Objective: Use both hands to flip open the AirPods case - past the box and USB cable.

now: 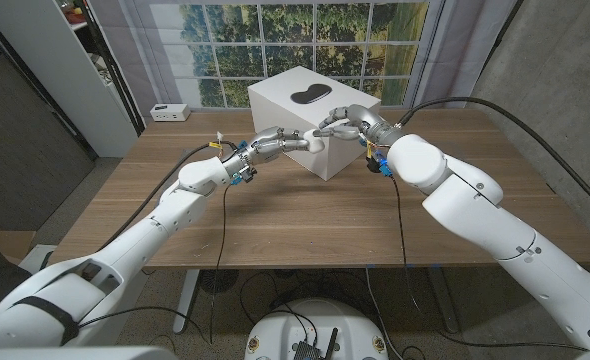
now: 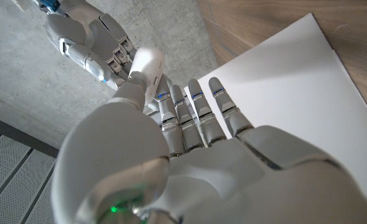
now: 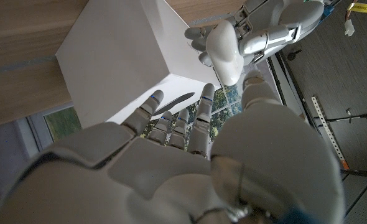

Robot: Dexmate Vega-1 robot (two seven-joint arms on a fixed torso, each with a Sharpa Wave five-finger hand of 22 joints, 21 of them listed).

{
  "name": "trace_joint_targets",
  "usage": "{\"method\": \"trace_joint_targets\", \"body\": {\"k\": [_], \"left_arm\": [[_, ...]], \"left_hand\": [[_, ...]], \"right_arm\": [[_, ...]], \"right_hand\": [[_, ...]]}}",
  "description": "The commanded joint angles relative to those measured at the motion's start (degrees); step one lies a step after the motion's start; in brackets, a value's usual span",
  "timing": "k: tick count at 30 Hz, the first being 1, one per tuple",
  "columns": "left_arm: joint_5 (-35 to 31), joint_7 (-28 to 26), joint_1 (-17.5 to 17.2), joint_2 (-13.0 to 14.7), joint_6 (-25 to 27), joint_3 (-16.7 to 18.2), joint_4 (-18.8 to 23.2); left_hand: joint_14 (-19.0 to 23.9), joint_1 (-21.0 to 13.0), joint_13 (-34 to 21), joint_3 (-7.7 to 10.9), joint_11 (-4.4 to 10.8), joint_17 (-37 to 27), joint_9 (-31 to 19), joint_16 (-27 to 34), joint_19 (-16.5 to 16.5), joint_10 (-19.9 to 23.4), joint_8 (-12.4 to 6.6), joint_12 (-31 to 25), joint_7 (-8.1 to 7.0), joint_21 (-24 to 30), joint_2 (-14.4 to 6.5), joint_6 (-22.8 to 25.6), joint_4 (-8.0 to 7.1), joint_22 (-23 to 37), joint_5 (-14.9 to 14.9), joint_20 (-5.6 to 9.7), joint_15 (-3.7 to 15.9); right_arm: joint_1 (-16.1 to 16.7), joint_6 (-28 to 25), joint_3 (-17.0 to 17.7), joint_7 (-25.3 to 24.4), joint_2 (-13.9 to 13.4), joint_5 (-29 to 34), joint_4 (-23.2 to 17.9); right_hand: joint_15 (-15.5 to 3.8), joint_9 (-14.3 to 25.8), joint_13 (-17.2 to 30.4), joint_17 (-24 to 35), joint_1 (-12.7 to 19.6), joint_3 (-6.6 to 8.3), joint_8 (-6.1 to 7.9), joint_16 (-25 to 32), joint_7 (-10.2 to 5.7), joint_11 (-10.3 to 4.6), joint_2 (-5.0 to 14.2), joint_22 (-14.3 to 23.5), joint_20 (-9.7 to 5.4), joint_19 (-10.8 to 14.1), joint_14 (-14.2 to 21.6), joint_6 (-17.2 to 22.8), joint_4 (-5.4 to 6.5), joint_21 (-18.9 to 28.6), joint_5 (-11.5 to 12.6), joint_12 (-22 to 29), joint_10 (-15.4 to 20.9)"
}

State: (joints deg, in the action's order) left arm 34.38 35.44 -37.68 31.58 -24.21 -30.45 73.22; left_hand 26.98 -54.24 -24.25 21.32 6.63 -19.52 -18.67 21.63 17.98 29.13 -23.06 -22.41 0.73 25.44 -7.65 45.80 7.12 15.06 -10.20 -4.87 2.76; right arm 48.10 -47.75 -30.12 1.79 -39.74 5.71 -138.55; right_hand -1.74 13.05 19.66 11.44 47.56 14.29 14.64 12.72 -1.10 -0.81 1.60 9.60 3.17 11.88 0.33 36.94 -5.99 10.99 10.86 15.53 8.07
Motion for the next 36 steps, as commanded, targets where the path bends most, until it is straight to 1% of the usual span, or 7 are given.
{"method": "trace_joint_targets", "body": {"k": [1, 10, 15, 20, 27, 33, 36], "left_arm": [[0.33, -1.89, -0.49, -0.94, -1.4, 0.29, 0.0], [0.68, -1.24, -0.18, -1.57, -0.67, -0.42, -0.33], [0.18, -1.96, -0.29, -1.41, 0.09, -0.69, 0.26], [0.42, -2.28, -0.48, -1.45, 0.72, -0.77, 0.79], [0.97, -1.91, -0.2, -1.76, 1.55, -0.95, 0.7], [1.53, -0.86, 0.47, -2.32, 1.82, -1.12, -0.38], [2.66, 0.88, 1.18, -2.99, 2.08, -1.18, -1.9]], "left_hand": [[-0.09, -3.16, -0.4, -0.42, 3.09, -0.39, -4.11, 0.41, -0.32, 2.46, -0.74, -0.44, -6.35, 0.35, -2.61, 6.92, 0.07, 0.27, -0.52, -0.02, 5.51], [-0.15, -3.21, -0.92, -0.44, 3.1, -0.62, -3.99, 0.41, -0.46, 2.5, -0.61, -0.73, -6.46, 0.6, -2.46, 7.12, -0.02, 0.31, -0.59, 0.03, 5.6], [-0.23, -3.24, -1.27, -0.41, 3.02, -0.75, -3.89, 0.37, -0.56, 2.38, -0.43, -0.86, -6.26, 0.77, -2.44, 7.07, -0.09, 0.34, -0.62, 0.03, 5.44], [-0.22, -3.3, -1.61, -0.35, 3.06, -0.84, -3.93, 0.33, -0.62, 2.36, -0.4, -1.02, -6.44, 0.97, -2.41, 7.18, -0.13, 0.36, -0.65, 0.09, 5.5], [-0.2, -3.35, -2.0, -0.31, 2.82, -0.99, -3.95, 0.33, -0.72, 2.31, -0.27, -1.19, -6.42, 1.2, -2.38, 7.12, -0.19, 0.39, -0.65, 0.15, 5.45], [-0.27, -3.2, -2.29, -0.32, 2.96, -1.05, -4.08, 0.23, -0.82, 2.0, -0.22, -1.2, -6.37, 1.36, -2.35, 7.03, -0.35, 0.41, -0.63, 0.12, 5.44], [-0.42, -3.19, -2.43, -0.28, 2.96, -1.06, -4.11, 0.12, -0.87, 1.87, -0.2, -1.21, -6.47, 1.44, -2.35, 7.04, -0.39, 0.42, -0.63, 0.09, 5.29]], "right_arm": [[-1.71, -0.25, 0.89, -2.92, -3.09, -11.91, 0.37], [-1.87, 3.89, 0.75, -5.82, -4.69, -17.23, 2.51], [-1.43, 6.37, 0.64, -7.86, -5.4, -18.6, 3.33], [-1.07, 8.84, 0.36, -9.7, -5.92, -19.1, 4.29], [-0.79, 11.44, -0.04, -11.65, -5.65, -19.68, 5.95], [-1.64, 11.81, -0.26, -11.04, -6.17, -20.88, 6.87], [-1.91, 12.72, 0.33, -9.95, -6.55, -22.38, 7.6]], "right_hand": [[-1.71, 0.04, 0.05, 0.1, -0.51, -0.19, 0.11, -0.19, 0.98, 0.4, -0.17, 0.09, 0.62, 0.15, 0.07, 0.22, -0.31, -0.23, 0.45, 0.45, 0.34], [-1.76, 0.0, 0.01, -0.03, -0.03, -0.01, 0.3, 0.11, 1.45, 0.22, 0.12, 0.09, 0.7, 0.42, 1.18, 1.46, -0.79, -0.12, 0.61, 0.93, 2.05], [-2.88, 0.44, 0.0, -0.23, 1.7, 0.67, 1.43, 0.64, 0.34, -0.25, 0.96, 0.06, 0.32, 1.69, 3.39, 4.86, -1.87, 0.16, 0.91, 1.8, 5.0], [-4.1, 1.14, 0.09, -0.46, 4.29, 1.35, 2.38, 1.16, -0.13, -1.47, 1.25, 0.03, -0.18, 3.18, 6.22, 7.62, -3.17, 0.31, 1.16, 2.79, 8.3], [-5.47, 2.06, 0.31, -0.54, 7.0, 1.84, 3.65, 1.61, -1.0, -2.65, 1.32, 0.04, -1.11, 4.99, 9.02, 10.87, -3.68, 0.45, 1.29, 3.35, 10.53], [-6.37, 2.97, 0.58, -0.15, 9.48, 3.27, 4.37, 1.74, -1.6, -3.65, 4.53, 0.06, -2.04, 4.92, 9.37, 12.39, -3.24, 0.12, 1.06, 3.45, 11.54], [-6.94, 3.56, 0.81, 0.38, 9.44, 3.94, 4.7, 1.95, -1.91, -4.0, 7.69, 0.08, -2.64, 4.41, 9.12, 13.14, -1.99, -0.12, 0.42, 3.22, 11.34]]}}
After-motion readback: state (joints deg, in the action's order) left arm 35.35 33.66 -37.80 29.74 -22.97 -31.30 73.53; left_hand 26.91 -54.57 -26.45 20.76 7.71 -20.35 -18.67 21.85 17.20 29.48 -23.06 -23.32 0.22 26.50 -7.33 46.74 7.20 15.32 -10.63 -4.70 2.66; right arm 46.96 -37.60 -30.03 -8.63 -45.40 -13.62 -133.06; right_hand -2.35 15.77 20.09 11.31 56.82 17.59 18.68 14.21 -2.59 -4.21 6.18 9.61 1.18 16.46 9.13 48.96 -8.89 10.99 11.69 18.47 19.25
